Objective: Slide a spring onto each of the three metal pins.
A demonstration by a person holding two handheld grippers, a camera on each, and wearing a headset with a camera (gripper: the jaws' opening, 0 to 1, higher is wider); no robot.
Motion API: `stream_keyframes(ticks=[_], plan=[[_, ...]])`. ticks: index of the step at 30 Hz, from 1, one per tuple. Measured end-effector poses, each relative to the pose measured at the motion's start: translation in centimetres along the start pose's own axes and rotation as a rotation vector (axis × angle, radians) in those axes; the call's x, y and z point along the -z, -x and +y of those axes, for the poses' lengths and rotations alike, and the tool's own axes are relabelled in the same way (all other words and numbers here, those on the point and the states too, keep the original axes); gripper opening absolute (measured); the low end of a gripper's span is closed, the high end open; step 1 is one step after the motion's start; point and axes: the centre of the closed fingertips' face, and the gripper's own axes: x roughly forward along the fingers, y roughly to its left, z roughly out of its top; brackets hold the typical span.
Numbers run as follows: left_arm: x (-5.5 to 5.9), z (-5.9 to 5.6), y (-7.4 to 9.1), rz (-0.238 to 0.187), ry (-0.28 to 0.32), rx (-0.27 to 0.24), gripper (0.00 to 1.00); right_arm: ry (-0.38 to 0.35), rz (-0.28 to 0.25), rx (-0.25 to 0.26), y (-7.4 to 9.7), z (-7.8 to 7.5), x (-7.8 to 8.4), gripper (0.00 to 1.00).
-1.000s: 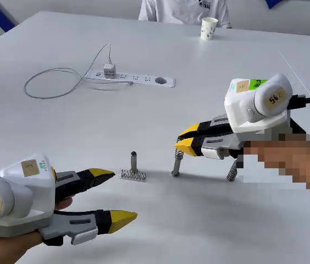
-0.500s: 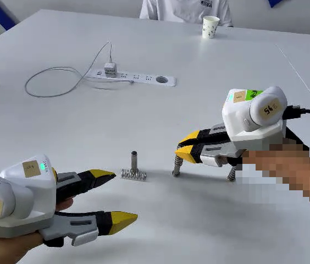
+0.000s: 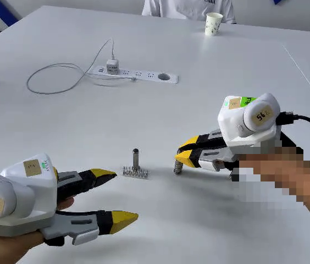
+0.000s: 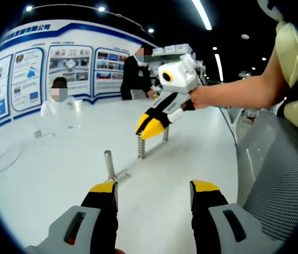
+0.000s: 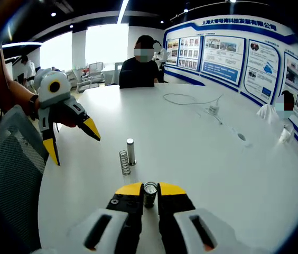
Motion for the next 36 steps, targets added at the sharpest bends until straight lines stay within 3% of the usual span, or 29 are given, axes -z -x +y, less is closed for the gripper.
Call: stream_keyframes(ticks=[10,36], plan=[[0.13,0.04,-0.21,0.0,0.005,0.001,0.56,0.002,0.029,-0.001,-0.64,0.07,1.07,0.12],[-0.14,0.19,-0.2,-0.006,-0.002,0.001,0.56,-0.015,0.017,0.013,-0.16,-0.1,0.98,0.15]])
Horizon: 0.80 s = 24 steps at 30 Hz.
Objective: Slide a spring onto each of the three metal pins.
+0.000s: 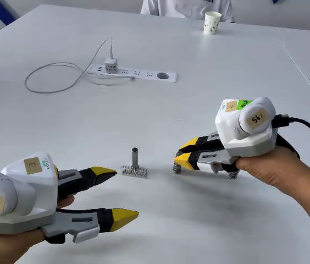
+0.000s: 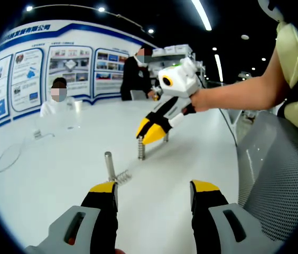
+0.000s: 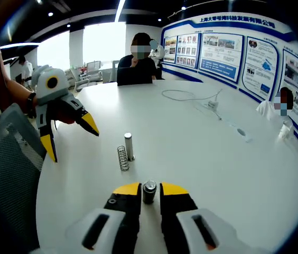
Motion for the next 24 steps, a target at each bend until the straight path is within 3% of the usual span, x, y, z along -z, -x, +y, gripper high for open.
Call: stream_keyframes(ticks=[24], plan=[[-0.6,-0.2,0.0,-0.007,-0.015,0.007,0.56,-0.016,0.008,0.015,1.6,1.1,1.2,0.16]])
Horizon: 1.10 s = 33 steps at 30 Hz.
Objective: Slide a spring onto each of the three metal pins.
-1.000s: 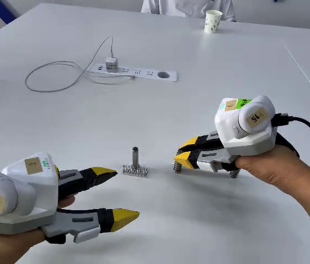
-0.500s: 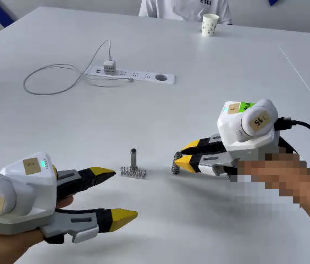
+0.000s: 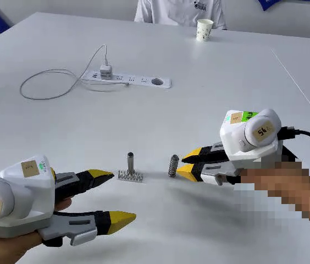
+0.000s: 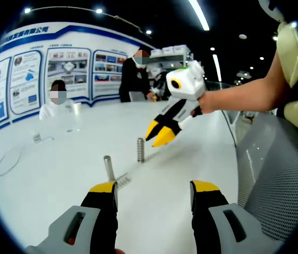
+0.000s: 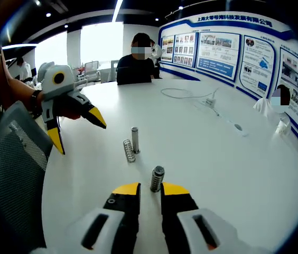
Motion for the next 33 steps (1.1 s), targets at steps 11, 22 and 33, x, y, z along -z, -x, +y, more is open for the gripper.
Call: stream_keyframes(ticks=[11,22,33], plan=[[-0.1,-0.1,0.2,0.0,-0.003,-0.001,0.56,-0.002,-0.001,-0.02,-0.3,1.5,0.0,0.16],[-0.1,-0.1,0.6,0.002,-0.003,-0.015,0.56,0.025,-0.005,-0.068,-1.9,3.4,-0.8,0.16],[0.0,0.1,0.8,0.007,0.001,-0.027,0.56,0.045,-0.018,-0.096,-3.9,4.3,-2.1,0.16]])
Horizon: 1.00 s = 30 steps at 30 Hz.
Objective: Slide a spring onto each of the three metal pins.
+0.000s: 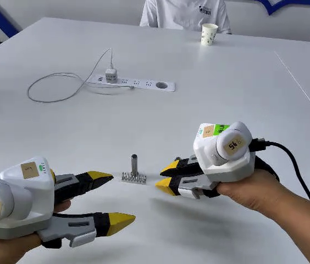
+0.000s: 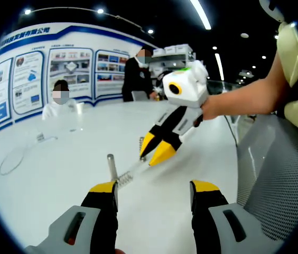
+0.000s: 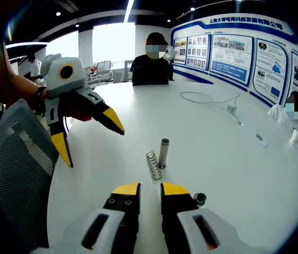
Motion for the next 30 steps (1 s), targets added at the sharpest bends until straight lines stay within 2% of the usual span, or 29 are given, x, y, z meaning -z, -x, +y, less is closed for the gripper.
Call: stream_keyframes(ticks=[9,21,30], plan=[[0.2,0.2,0.2,-0.001,0.007,-0.011,0.56,0.008,0.004,0.01,-1.8,-0.3,-0.7,0.16],[0.7,0.6,0.6,0.003,0.018,-0.023,0.56,-0.004,0.036,0.015,-3.9,-0.5,-0.1,0.16],[0.8,0.8,0.7,0.003,0.022,-0.024,0.55,-0.012,0.059,0.022,-4.4,-0.7,0.5,0.16]])
